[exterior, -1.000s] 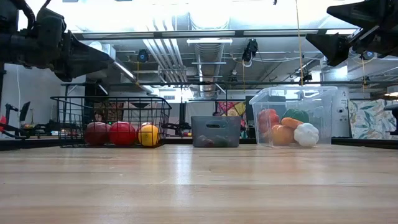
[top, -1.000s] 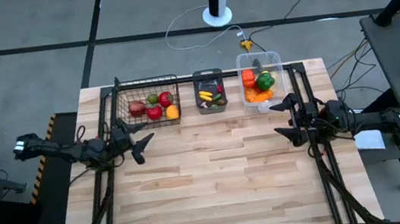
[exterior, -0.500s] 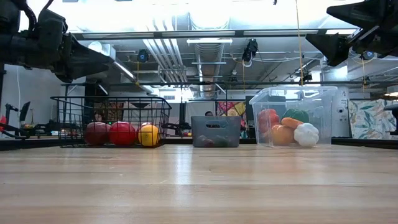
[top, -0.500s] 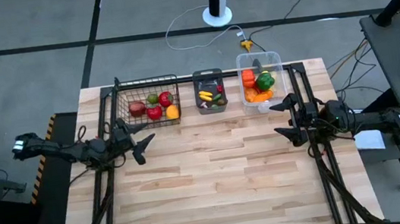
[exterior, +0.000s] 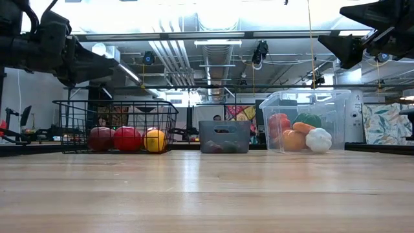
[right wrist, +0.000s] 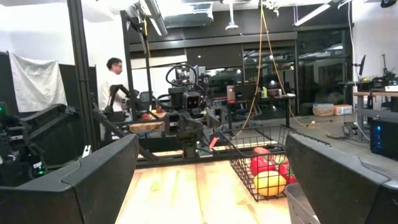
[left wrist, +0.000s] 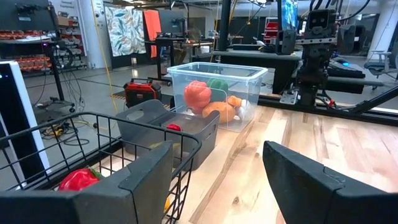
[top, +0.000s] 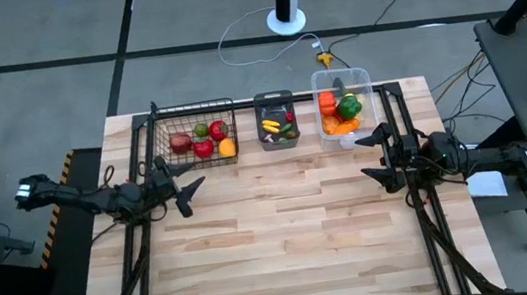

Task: Sort produce into baskets
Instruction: Return to Home Position

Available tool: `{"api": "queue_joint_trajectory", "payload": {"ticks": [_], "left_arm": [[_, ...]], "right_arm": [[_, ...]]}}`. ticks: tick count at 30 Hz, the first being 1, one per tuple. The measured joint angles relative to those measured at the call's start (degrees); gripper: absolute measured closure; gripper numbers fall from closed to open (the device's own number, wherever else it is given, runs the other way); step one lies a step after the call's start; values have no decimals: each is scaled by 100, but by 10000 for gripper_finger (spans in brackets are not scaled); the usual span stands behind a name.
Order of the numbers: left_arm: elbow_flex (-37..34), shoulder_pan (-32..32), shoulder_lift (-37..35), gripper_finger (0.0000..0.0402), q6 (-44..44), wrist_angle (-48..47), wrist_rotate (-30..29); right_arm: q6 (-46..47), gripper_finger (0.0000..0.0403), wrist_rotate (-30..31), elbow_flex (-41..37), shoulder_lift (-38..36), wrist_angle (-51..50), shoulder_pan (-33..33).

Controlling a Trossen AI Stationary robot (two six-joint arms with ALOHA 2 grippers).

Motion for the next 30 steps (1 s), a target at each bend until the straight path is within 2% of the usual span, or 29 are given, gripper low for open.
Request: {"api": "queue_joint_trajectory", "payload": {"ticks": [30], "left_arm": [[2,2,76,170,-1,2,0]], "right_arm": [[0,7,-4,-2,0,0,0]]}}
